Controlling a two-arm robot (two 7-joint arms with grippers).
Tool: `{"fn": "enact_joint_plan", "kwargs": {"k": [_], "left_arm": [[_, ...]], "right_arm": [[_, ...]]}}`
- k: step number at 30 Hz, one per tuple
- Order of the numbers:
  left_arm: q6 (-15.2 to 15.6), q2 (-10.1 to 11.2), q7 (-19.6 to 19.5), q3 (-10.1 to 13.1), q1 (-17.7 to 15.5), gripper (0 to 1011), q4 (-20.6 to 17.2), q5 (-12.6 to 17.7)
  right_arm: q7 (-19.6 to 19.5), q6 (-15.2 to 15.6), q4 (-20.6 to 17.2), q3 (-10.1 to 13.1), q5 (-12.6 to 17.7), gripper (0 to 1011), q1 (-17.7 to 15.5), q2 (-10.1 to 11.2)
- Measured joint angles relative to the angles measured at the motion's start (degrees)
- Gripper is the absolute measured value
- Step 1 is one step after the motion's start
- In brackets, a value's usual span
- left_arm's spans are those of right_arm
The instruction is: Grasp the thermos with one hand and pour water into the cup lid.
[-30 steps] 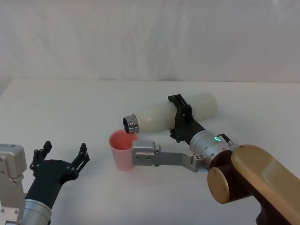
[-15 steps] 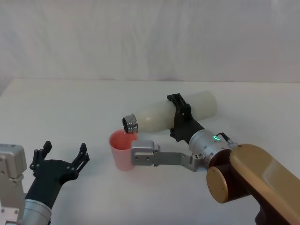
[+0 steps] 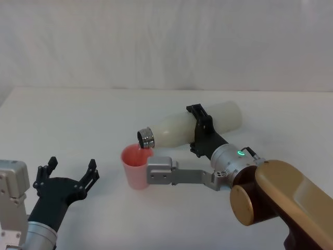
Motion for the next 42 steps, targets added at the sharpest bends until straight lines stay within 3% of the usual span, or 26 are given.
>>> {"fn": "enact_joint_plan", "kwargs": {"k": [26, 32, 42], "left_arm": [[0.0, 0.0, 0.0, 0.0, 0.0, 1001, 0.0, 0.0], [0.0, 0.0, 0.0, 0.0, 0.0, 1001, 0.0, 0.0], [0.0, 0.0, 0.0, 0.0, 0.0, 1001, 0.0, 0.0]], "right_arm": [[-0.47, -0.34, 0.21, 0.82, 1.24, 958, -0.39, -0.52], [-1.08, -0.83, -0.42, 1.95, 3.01, 958, -1.22, -0.6], [-3.27, -2.66, -3.29, 5.6, 8.49, 958, -4.04, -0.69]]}}
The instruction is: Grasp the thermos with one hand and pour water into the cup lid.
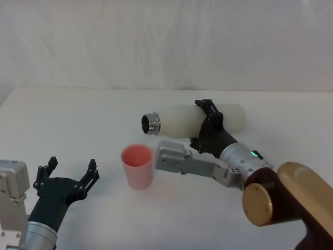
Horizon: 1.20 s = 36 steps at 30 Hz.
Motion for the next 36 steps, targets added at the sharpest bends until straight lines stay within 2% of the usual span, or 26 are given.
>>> {"fn": "enact_joint_plan", "kwargs": {"k": [13, 19, 22, 26, 33, 36], "left_arm": [[0.0, 0.0, 0.0, 0.0, 0.0, 1001, 0.0, 0.0], [0.0, 0.0, 0.0, -0.01, 0.0, 1001, 0.0, 0.0], [0.0, 0.0, 0.0, 0.0, 0.0, 1001, 0.0, 0.0], [0.0, 0.0, 0.0, 0.0, 0.0, 1001, 0.0, 0.0], [0.0, 0.0, 0.0, -0.01, 0.0, 1001, 0.0, 0.0], [0.0, 0.0, 0.01, -0.01, 0.0, 1001, 0.0, 0.0]], "right_arm": [[-2.76, -1.95, -8.89, 6.59, 8.96, 958, -7.4, 0.43], [-3.3, -3.31, -11.77, 11.32, 16.08, 958, -11.32, -0.6], [-3.56, -4.02, -12.33, 13.42, 19.51, 958, -12.76, -1.36], [-3.86, -4.79, -12.41, 14.94, 22.11, 958, -13.71, -1.91], [-3.79, -7.43, -11.61, 17.82, 28.85, 958, -15.1, -3.32], [-2.75, -8.85, -10.63, 19.5, 34.05, 958, -15.52, -4.36]]}}
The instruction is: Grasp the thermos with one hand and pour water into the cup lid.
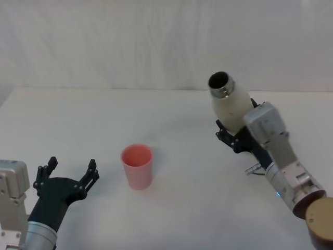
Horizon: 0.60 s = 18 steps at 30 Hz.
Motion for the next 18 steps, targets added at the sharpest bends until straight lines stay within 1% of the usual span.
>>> {"fn": "enact_joint_plan", "kwargs": {"k": [3, 4, 6, 7, 9, 10, 18], "left_arm": [[0.0, 0.0, 0.0, 0.0, 0.0, 1001, 0.0, 0.0], [0.0, 0.0, 0.0, 0.0, 0.0, 1001, 0.0, 0.0], [0.0, 0.0, 0.0, 0.0, 0.0, 1001, 0.0, 0.0], [0.0, 0.0, 0.0, 0.0, 0.0, 1001, 0.0, 0.0], [0.0, 0.0, 0.0, 0.0, 0.0, 1001, 0.0, 0.0], [0.0, 0.0, 0.0, 0.0, 0.0, 1001, 0.0, 0.0], [0.0, 0.0, 0.0, 0.0, 0.0, 1001, 0.0, 0.0]], "right_arm": [[1.1, -0.37, 0.63, 0.91, 3.36, 958, -0.08, -0.61], [1.79, -0.48, 1.02, 1.42, 5.47, 958, -0.08, -0.93], [2.6, -0.49, 1.48, 1.95, 7.72, 958, -0.05, -1.31], [3.31, -0.49, 1.82, 2.37, 9.59, 958, 0.04, -1.64], [4.03, -0.49, 2.11, 2.68, 11.47, 958, 0.21, -1.95], [4.65, -0.48, 2.39, 2.86, 13.05, 958, 0.45, -2.17], [7.76, 0.53, 3.67, 2.33, 18.67, 958, 2.03, -2.45]]}}
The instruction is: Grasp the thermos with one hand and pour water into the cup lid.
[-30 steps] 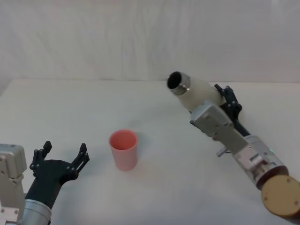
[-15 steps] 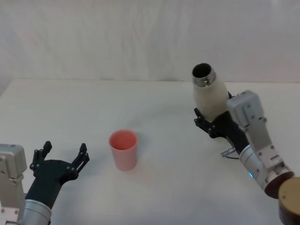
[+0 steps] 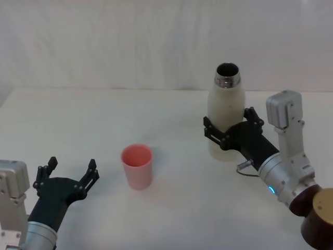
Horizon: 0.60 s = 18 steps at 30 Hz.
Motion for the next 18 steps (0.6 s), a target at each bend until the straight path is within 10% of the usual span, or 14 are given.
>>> {"fn": "enact_joint_plan", "kwargs": {"k": [18], "left_arm": [[0.0, 0.0, 0.0, 0.0, 0.0, 1001, 0.0, 0.0]], "right_arm": [[4.19, 2.81, 4.06, -2.68, 8.01, 958, 3.23, -0.36]]}}
